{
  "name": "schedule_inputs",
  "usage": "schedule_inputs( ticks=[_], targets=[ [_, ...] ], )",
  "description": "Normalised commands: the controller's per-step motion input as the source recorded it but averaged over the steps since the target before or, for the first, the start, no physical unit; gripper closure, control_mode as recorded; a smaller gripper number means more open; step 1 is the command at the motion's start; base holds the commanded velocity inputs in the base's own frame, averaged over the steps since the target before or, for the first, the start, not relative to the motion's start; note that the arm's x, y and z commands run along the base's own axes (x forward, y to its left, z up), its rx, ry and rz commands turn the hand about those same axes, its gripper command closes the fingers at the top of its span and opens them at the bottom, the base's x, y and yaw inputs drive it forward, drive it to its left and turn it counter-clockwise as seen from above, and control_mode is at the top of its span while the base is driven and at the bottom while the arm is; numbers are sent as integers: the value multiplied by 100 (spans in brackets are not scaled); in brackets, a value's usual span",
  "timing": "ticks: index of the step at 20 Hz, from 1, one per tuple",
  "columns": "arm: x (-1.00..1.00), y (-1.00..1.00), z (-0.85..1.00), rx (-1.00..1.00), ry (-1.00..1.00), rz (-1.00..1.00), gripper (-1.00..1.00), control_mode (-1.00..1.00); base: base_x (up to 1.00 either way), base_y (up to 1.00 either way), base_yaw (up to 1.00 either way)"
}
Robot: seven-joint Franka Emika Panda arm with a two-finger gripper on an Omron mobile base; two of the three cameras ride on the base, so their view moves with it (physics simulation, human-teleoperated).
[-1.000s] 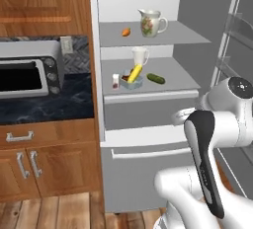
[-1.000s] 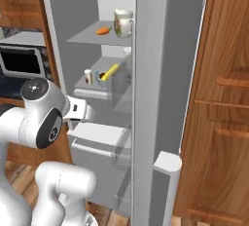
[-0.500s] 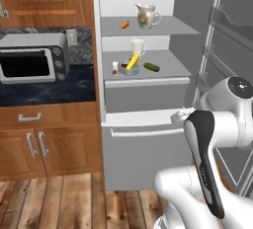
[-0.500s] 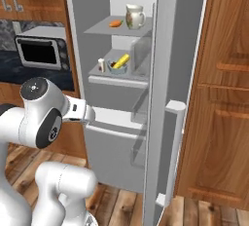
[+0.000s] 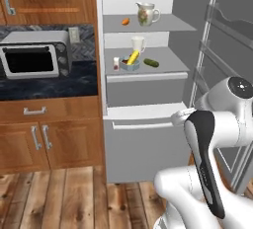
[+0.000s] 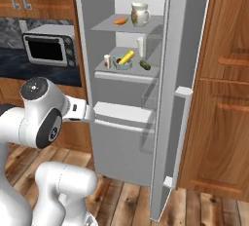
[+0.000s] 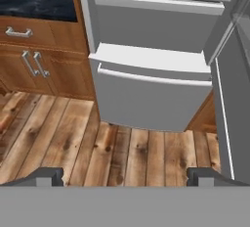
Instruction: Place the tupperware on the second highest shelf of the fridge. Make space for the tupperware among the existing items by rearranging them on the shelves if needed. Close the fridge door when finished.
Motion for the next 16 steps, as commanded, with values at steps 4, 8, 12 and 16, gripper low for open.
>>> schedule_inputs(
  ticks=[4,8,12,16],
  targets=[
    [0,0,0,0,0,0,-100,100,-13,15,-17],
    [0,0,0,0,0,0,-100,100,0,-4,-30],
    [0,0,0,0,0,0,-100,100,0,-1,-30],
    [0,0,0,0,0,0,-100,100,8,0,-22]
  ],
)
